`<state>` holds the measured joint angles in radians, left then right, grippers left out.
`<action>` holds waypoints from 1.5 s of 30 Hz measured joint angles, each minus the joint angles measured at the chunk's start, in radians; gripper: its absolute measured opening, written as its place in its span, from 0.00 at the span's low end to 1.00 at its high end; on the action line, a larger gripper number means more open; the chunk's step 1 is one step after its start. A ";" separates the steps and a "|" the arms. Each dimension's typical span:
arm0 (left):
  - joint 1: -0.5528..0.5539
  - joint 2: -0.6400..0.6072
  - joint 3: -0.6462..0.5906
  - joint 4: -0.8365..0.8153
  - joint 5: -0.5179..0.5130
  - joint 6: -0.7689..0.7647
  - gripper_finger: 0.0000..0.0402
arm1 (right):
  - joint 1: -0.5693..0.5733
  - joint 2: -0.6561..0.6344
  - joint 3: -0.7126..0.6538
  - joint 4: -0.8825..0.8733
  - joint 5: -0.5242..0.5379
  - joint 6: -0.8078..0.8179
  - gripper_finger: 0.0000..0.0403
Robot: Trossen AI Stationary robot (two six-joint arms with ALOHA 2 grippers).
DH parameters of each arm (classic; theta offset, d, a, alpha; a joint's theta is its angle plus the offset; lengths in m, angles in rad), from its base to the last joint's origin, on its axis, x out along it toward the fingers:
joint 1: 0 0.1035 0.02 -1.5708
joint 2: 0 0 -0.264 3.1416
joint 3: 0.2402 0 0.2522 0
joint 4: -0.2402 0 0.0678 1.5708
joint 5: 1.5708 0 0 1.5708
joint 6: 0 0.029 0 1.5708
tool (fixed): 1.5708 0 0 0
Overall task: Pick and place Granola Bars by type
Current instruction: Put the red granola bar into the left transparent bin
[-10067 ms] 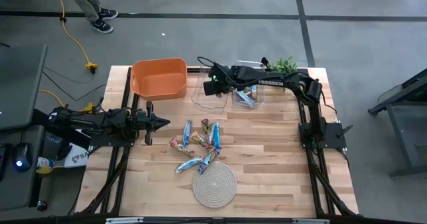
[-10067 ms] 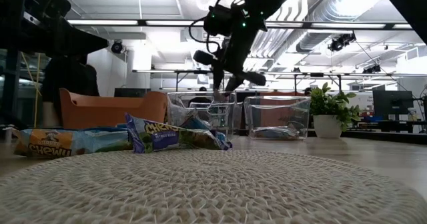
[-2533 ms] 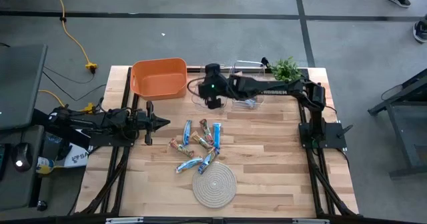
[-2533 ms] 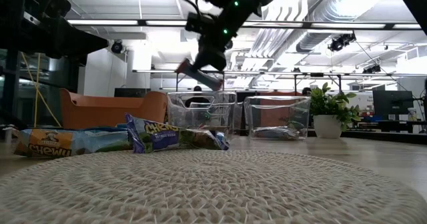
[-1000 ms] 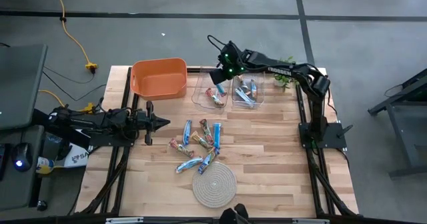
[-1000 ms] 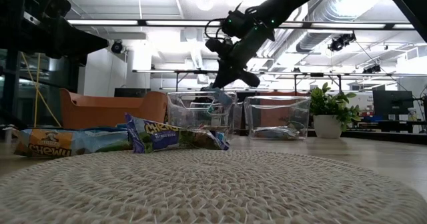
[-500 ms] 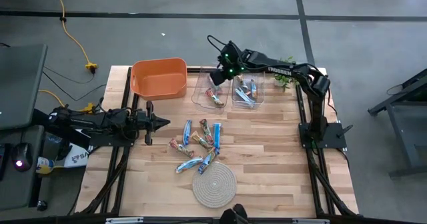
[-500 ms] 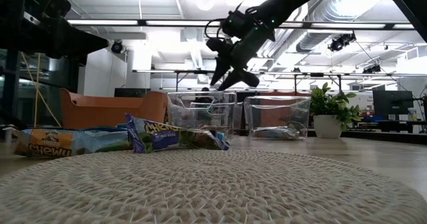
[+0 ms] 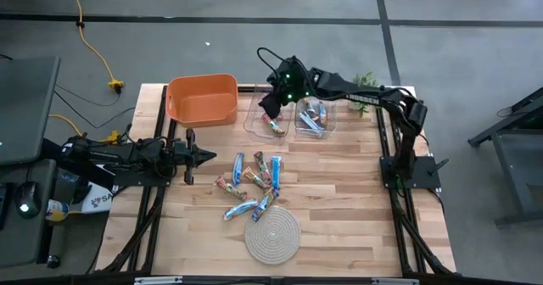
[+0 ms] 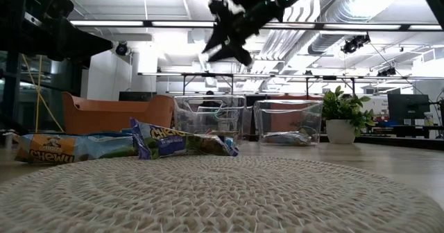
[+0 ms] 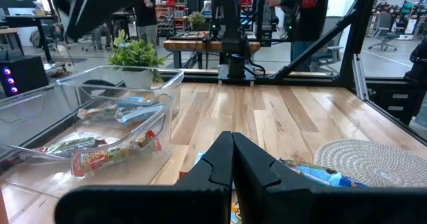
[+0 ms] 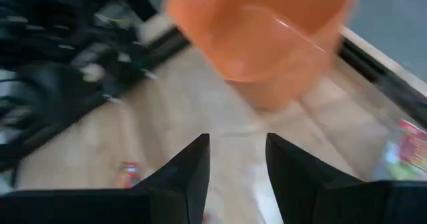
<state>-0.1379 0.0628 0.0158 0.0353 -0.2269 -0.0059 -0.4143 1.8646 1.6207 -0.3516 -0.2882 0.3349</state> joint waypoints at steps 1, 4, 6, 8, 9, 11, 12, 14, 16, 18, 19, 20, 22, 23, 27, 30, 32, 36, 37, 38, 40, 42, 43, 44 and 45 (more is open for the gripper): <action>0.000 0.000 0.000 0.000 0.000 0.000 0.00 | 0.017 -0.010 0.000 0.017 -0.001 0.005 0.32; 0.000 0.000 0.000 0.000 0.000 0.000 0.00 | 0.075 -0.031 0.000 0.079 0.005 0.040 0.32; 0.000 0.000 0.000 0.000 0.000 0.000 0.00 | 0.116 -0.041 0.001 0.125 0.041 0.063 0.32; 0.000 0.000 0.000 0.000 0.000 0.000 0.00 | 0.159 -0.042 0.004 0.176 0.085 0.075 0.32; 0.000 0.000 0.000 0.000 0.000 0.000 0.00 | 0.178 -0.042 0.011 0.191 0.105 0.083 0.32; 0.000 0.000 0.000 0.000 0.000 0.000 0.00 | 0.215 -0.042 0.031 0.195 0.157 0.092 0.32; 0.000 0.000 0.000 0.000 0.000 0.000 0.00 | 0.234 -0.041 0.042 0.200 0.193 0.090 0.32; 0.000 0.000 0.000 0.000 0.000 0.000 0.00 | 0.266 -0.041 0.059 0.193 0.261 0.085 0.32; 0.000 0.000 0.000 0.000 0.000 0.000 0.00 | 0.292 -0.038 0.084 0.170 0.320 0.093 0.32; 0.000 0.000 0.000 0.000 0.000 0.000 0.00 | 0.314 -0.037 0.108 0.147 0.379 0.105 0.32; 0.000 0.000 0.000 0.000 0.000 0.000 0.00 | 0.323 -0.037 0.117 0.146 0.405 0.111 0.32; 0.000 0.000 0.000 0.000 0.000 0.000 0.00 | 0.332 -0.037 0.126 0.140 0.429 0.117 0.32; 0.000 0.000 0.000 0.000 0.000 0.000 0.00 | 0.349 -0.037 0.145 0.114 0.468 0.136 0.32; 0.000 0.000 0.000 0.000 0.000 0.000 0.00 | 0.356 -0.037 0.153 0.107 0.482 0.138 0.32; 0.000 0.000 0.000 0.000 0.000 0.000 0.00 | 0.389 -0.037 0.161 0.109 0.549 0.161 0.32; 0.000 0.000 0.000 0.000 0.000 0.000 0.00 | 0.406 -0.033 0.161 0.107 0.572 0.187 0.32; 0.000 0.000 0.000 0.000 0.000 0.000 0.00 | 0.414 -0.026 0.161 0.120 0.571 0.192 0.32; 0.000 0.000 0.000 0.000 0.000 0.000 0.00 | 0.426 0.005 0.161 0.160 0.546 0.191 0.32; 0.000 0.000 0.000 0.000 0.000 0.000 0.00 | 0.429 0.017 0.161 0.179 0.534 0.191 0.32; 0.000 0.000 0.000 0.000 0.000 0.000 0.00 | 0.432 0.028 0.161 0.203 0.517 0.192 0.32; 0.000 0.000 0.000 0.000 0.000 0.000 0.00 | 0.438 0.051 0.161 0.214 0.512 0.211 0.32; 0.000 0.000 0.000 0.000 0.000 0.000 0.00 | 0.439 0.076 0.161 0.215 0.496 0.228 0.32; 0.000 0.000 0.000 0.000 0.000 0.000 0.00 | 0.438 0.088 0.161 0.210 0.487 0.235 0.32; 0.000 0.000 0.000 0.000 0.000 0.000 0.00 | 0.437 0.102 0.161 0.210 0.487 0.238 0.32; 0.000 0.000 0.000 0.000 0.000 0.000 0.00 | 0.437 0.113 0.161 0.211 0.485 0.239 0.32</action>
<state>-0.1375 0.0629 0.0154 0.0352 -0.2268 -0.0060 0.0229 1.9771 1.7813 -0.1401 0.1963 0.5735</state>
